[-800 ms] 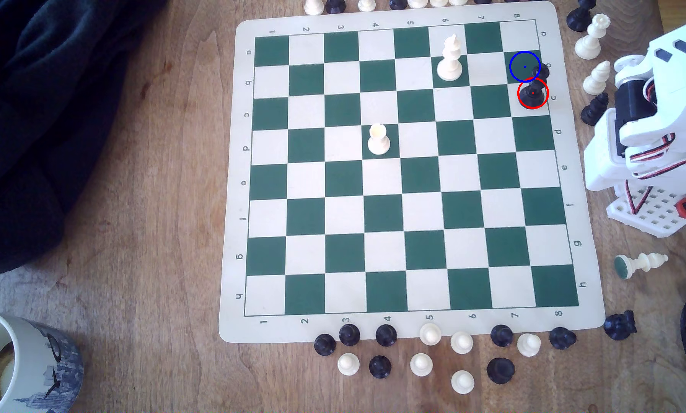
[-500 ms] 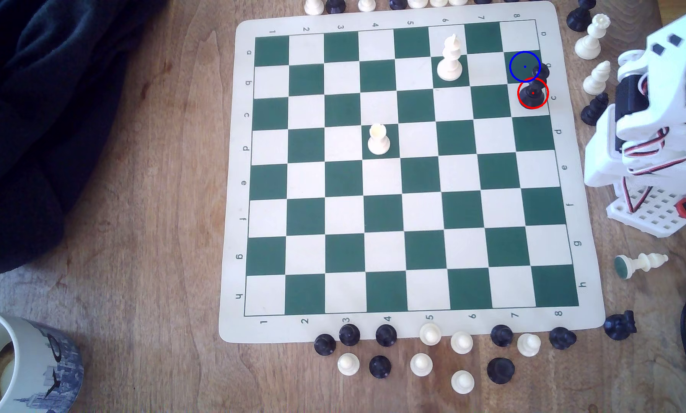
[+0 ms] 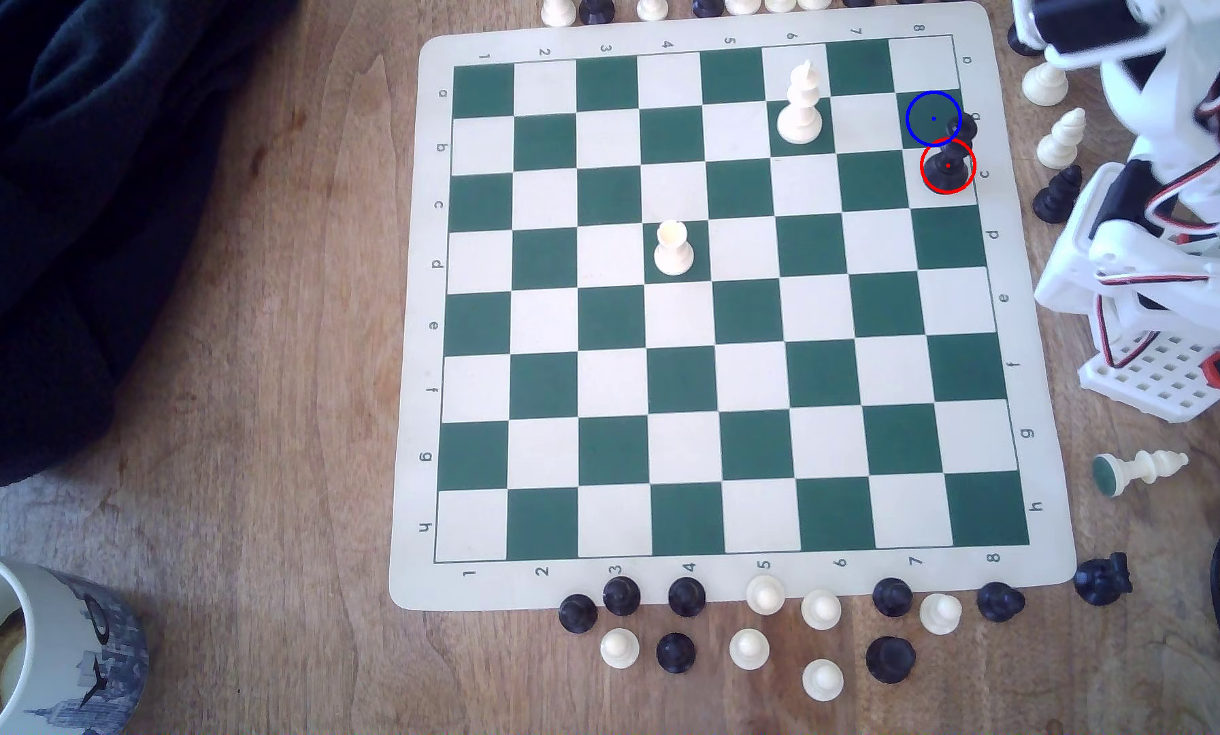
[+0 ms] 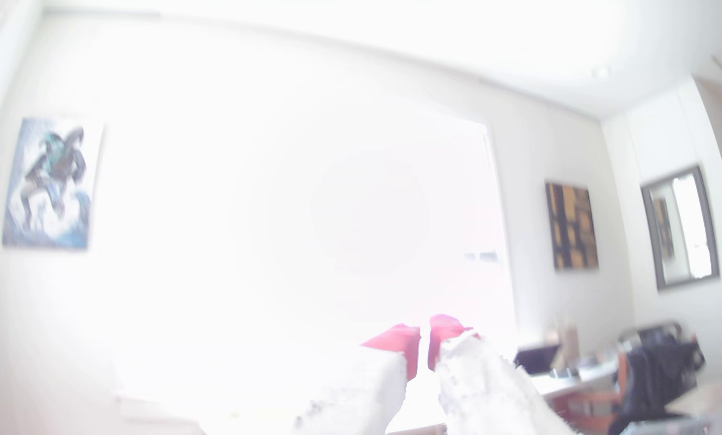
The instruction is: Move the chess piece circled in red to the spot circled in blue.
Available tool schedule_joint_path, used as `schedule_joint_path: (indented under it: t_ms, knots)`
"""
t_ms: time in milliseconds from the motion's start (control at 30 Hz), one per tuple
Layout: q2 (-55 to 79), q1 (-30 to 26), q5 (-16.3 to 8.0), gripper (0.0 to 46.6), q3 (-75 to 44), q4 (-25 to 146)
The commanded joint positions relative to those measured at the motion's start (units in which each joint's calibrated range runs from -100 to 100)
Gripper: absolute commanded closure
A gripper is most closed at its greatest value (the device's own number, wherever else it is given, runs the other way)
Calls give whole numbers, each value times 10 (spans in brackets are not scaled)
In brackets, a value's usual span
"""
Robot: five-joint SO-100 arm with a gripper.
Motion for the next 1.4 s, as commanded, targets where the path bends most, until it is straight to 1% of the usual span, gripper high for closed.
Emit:
schedule_joint_path:
  t_ms: [0,33,67,100,133,167,267,300,433,467,567,600,633,733,833,900,967,1267,1367]
  knots:
    - [-1,57,-2,464,-92,222]
    - [-1,66,-2,449,-100,255]
    - [-2,73,-4,448,-106,291]
    - [-3,84,-6,464,-110,327]
    - [-5,93,-6,464,-119,373]
    - [-8,104,-6,464,-140,466]
    - [0,104,-6,464,-157,558]
    - [30,114,-9,464,-175,631]
    - [83,149,-15,461,-191,695]
    - [114,156,-23,450,-220,729]
    - [169,147,-39,434,-287,788]
    - [210,139,-50,416,-331,821]
    - [233,136,-55,405,-353,836]
    - [276,151,-53,372,-379,857]
    - [330,154,-48,360,-383,876]
    - [372,154,-48,338,-380,877]
    - [407,150,-48,330,-376,875]
    - [509,147,-45,322,-368,851]
    - [533,158,-44,317,-349,818]
